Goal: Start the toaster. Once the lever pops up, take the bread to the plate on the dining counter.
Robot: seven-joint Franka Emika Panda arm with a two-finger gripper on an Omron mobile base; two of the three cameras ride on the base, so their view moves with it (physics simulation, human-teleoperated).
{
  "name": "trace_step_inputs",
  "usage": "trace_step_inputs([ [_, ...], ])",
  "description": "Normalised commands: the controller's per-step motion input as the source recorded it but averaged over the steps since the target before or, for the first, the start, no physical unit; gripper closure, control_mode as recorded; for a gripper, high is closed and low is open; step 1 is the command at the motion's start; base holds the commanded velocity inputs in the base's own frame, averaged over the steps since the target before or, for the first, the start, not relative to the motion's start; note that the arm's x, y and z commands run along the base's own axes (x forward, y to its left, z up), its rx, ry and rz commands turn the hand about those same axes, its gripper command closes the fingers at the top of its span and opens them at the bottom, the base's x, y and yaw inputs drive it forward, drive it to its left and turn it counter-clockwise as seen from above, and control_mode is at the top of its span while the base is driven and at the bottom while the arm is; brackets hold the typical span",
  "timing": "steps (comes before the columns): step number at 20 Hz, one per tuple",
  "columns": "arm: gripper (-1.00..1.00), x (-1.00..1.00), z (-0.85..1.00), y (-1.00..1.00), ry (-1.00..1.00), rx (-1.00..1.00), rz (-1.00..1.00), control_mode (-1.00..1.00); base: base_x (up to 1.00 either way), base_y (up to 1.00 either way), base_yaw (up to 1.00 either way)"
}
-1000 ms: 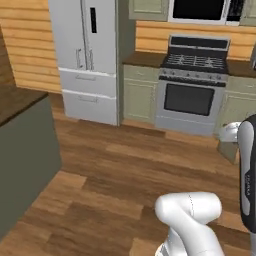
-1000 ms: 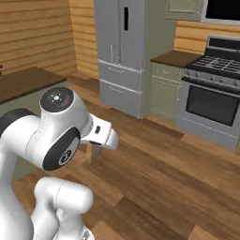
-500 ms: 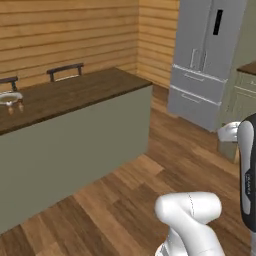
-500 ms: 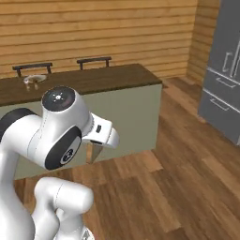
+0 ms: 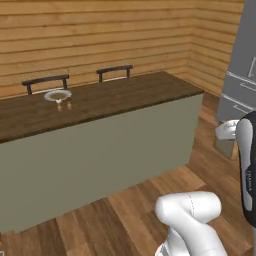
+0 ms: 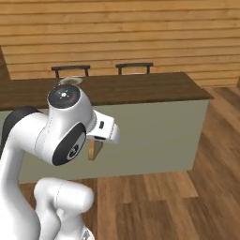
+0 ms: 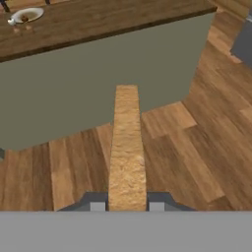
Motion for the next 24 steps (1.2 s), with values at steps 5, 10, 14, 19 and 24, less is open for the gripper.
trace_step_inputs([
  [5, 1.0, 0.0, 0.0, 0.0, 0.0, 0.0, 0.0, 1.0, 0.95, 0.11, 0.11],
  [10, 1.0, 0.0, 0.0, 0.0, 0.0, 0.0, 0.0, 1.0, 0.8, 0.36, 0.23],
  [14, 1.0, 0.0, 0.0, 0.0, 0.0, 0.0, 0.0, 1.0, 0.49, 0.36, 0.32],
  [19, 1.0, 0.0, 0.0, 0.0, 0.0, 0.0, 0.0, 1.0, 0.24, 0.23, 0.35],
  [24, 1.0, 0.0, 0.0, 0.0, 0.0, 0.0, 0.0, 1.0, 0.54, 0.36, 0.17],
])
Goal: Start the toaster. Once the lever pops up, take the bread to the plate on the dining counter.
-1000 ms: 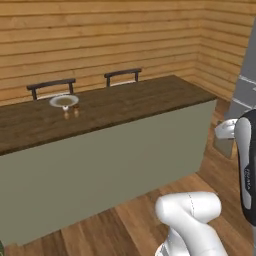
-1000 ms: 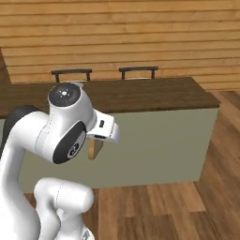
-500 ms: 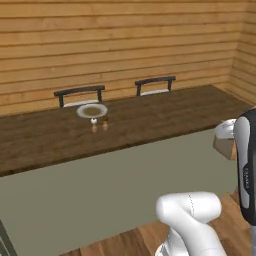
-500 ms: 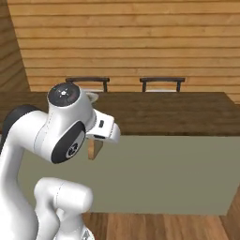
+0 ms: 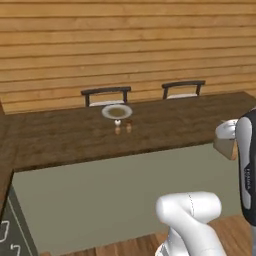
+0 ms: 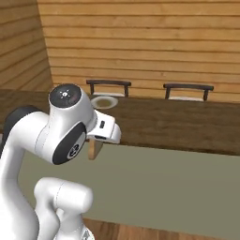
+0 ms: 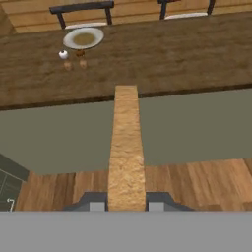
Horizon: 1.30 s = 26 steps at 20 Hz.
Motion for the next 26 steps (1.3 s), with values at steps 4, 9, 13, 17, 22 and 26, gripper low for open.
trace_step_inputs([
  [4, 1.0, 0.0, 0.0, 0.0, 0.0, 0.0, 0.0, 1.0, 0.7, 0.6, 0.0],
  [9, 1.0, 0.0, 0.0, 0.0, 0.0, 0.0, 0.0, 1.0, 0.36, 0.58, 0.01],
  [13, 1.0, 0.0, 0.0, 0.0, 0.0, 0.0, 0.0, 1.0, 0.68, 0.38, 0.04],
  [17, 1.0, 0.0, 0.0, 0.0, 0.0, 0.0, 0.0, 1.0, 0.76, 0.06, 0.05],
  [22, 1.0, 0.0, 0.0, 0.0, 0.0, 0.0, 0.0, 1.0, 0.64, 0.0, 0.04],
  [26, 1.0, 0.0, 0.0, 0.0, 0.0, 0.0, 0.0, 1.0, 0.09, 0.0, 0.01],
])
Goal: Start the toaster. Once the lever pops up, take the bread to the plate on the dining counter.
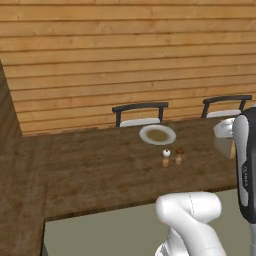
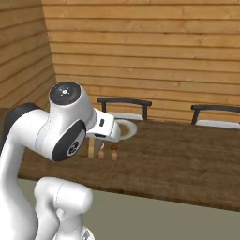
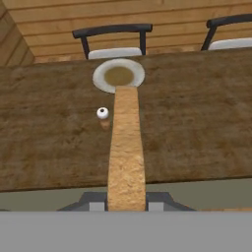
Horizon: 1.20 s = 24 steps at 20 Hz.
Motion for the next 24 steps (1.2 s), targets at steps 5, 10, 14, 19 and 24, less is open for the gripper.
trace_step_inputs([
  [5, 1.0, 0.0, 0.0, 0.0, 0.0, 0.0, 0.0, 1.0, 0.0, 0.0, 0.0],
  [10, 1.0, 0.23, 0.0, 0.06, 0.0, 0.0, 0.0, -1.0, 0.0, 0.0, 0.0],
  [14, 1.0, 1.0, -0.01, 0.58, 0.01, -0.01, 0.0, -1.0, 0.0, 0.0, 0.0],
  [19, 1.0, 1.0, -0.13, 0.78, 0.04, 0.0, 0.01, -1.0, 0.0, 0.0, 0.0],
  [24, 1.0, 1.0, -0.08, 0.04, 0.14, 0.0, 0.08, -1.0, 0.0, 0.0, 0.0],
])
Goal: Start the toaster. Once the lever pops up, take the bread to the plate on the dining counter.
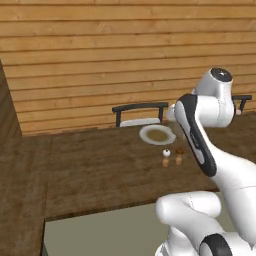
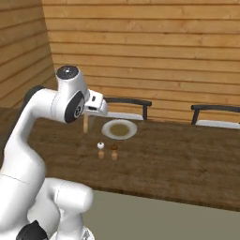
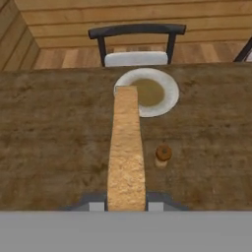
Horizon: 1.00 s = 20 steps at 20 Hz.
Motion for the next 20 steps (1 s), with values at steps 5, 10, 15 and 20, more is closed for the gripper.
trace_step_inputs([
  [5, 1.0, 1.0, -0.03, 0.0, 0.09, 0.0, 0.0, -1.0, 0.0, 0.0, 0.0],
  [10, 1.0, 1.0, -0.17, 0.0, 0.1, 0.05, 0.0, -1.0, 0.0, 0.0, 0.0],
  [15, 1.0, 0.84, -0.72, 0.0, 0.05, 0.14, 0.0, -1.0, 0.0, 0.0, 0.0],
  [20, 1.0, 0.38, -0.77, 0.0, 0.0, 0.16, 0.0, -1.0, 0.0, 0.0, 0.0],
])
